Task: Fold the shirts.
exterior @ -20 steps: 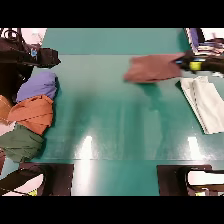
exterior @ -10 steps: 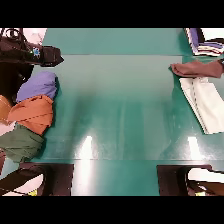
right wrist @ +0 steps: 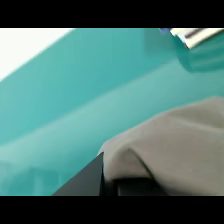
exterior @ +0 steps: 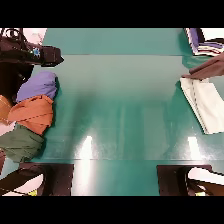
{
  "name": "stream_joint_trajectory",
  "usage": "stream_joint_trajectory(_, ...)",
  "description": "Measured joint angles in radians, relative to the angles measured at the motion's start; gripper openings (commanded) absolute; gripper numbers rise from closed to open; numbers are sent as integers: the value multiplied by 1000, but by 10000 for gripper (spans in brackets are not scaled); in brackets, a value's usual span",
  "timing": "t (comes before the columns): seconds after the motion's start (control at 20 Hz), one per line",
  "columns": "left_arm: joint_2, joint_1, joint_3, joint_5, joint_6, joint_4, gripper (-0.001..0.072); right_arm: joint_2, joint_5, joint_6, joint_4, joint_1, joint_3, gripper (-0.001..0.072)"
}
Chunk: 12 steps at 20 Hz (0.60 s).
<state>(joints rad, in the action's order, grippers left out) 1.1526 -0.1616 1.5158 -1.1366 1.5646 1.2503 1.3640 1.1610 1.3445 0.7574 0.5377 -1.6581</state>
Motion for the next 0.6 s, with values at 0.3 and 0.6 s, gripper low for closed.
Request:
stream_joint_trajectory(0.3, 0, 0, 0, -2, -6, 1, 24, -127, 177, 34, 153, 94, 163, 15)
stream_joint_trajectory(0.6, 0, 0, 0, -8, -23, 1, 24, -257, 274, 43, 344, 211, 441, 603)
